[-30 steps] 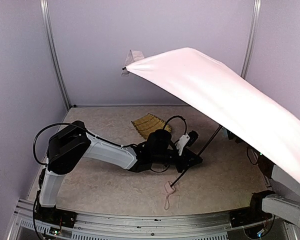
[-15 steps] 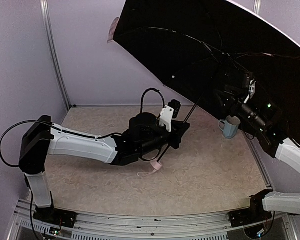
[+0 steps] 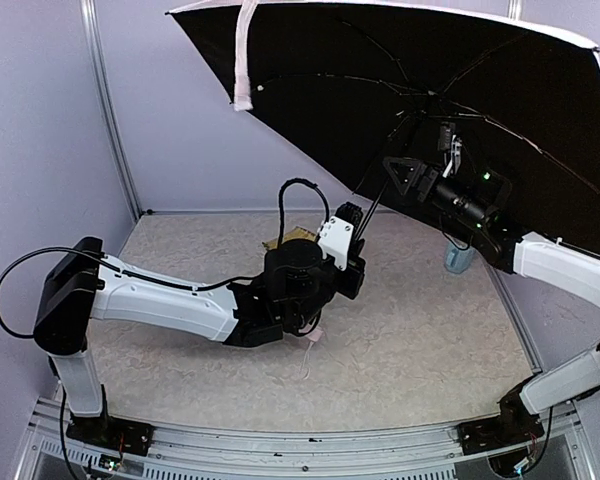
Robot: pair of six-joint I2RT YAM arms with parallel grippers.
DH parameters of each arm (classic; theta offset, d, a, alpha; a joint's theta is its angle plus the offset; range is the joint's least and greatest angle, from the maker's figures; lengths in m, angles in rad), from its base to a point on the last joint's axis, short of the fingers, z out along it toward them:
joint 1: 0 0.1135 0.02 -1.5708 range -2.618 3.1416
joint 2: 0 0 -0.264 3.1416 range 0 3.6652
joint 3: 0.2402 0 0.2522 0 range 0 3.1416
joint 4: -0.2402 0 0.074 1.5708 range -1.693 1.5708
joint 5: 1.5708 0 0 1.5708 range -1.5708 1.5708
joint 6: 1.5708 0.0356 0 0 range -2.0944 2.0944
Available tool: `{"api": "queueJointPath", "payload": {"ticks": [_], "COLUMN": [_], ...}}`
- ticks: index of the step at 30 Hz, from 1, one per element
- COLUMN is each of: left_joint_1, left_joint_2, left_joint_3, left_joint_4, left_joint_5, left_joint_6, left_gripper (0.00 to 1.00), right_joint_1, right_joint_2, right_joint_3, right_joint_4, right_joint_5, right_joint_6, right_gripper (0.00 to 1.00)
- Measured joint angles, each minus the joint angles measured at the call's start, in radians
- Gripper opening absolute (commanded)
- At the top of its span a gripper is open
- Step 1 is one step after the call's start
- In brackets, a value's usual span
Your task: Put away the umbrella
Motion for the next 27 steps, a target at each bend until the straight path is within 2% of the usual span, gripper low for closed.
{"api": "queueJointPath", "payload": {"ticks": [2,7,10,17,25,27], "left_joint_1": [0.000,0.003,0.006,0.010,0.017,0.019], "left_joint_2": [0.002,0.003,0.003,0.007,0.007,0.007], "left_joint_3": [0.000,0.000,0.000,0.000,-0.013,-0.020], "left_joint_4": [-0.001,-0.009,-0.014,-0.017,0.000,0.008], "left_joint_5": [-0.011,-0.024,-0.026,-0.018,-0.008,-0.006], "left_joint_6": [0.011,0.014,0.013,0.017,0.040,0.045], "left_gripper": [0.00,0.00,0.00,0.00,0.00,0.00], "right_joint_1": [0.008,0.010,0.014,0.016,0.020,0.021], "right_joint_2": [0.024,0.038,0.039,0.043,0.051,0.054], "right_joint_3": [0.017,0.029,0.030,0.030,0.037,0.037], "right_joint_4": [-0.001,0.019,0.037,0.061,0.070,0.073], "right_joint_5": [-0.002,0.002,-0.001,0.003,-0.010,-0.016], "right_joint_6": [0.013,0.038,0.041,0.056,0.134,0.145], "right_gripper": [0.77,0.43,0.31,0.22,0.00,0.00]}}
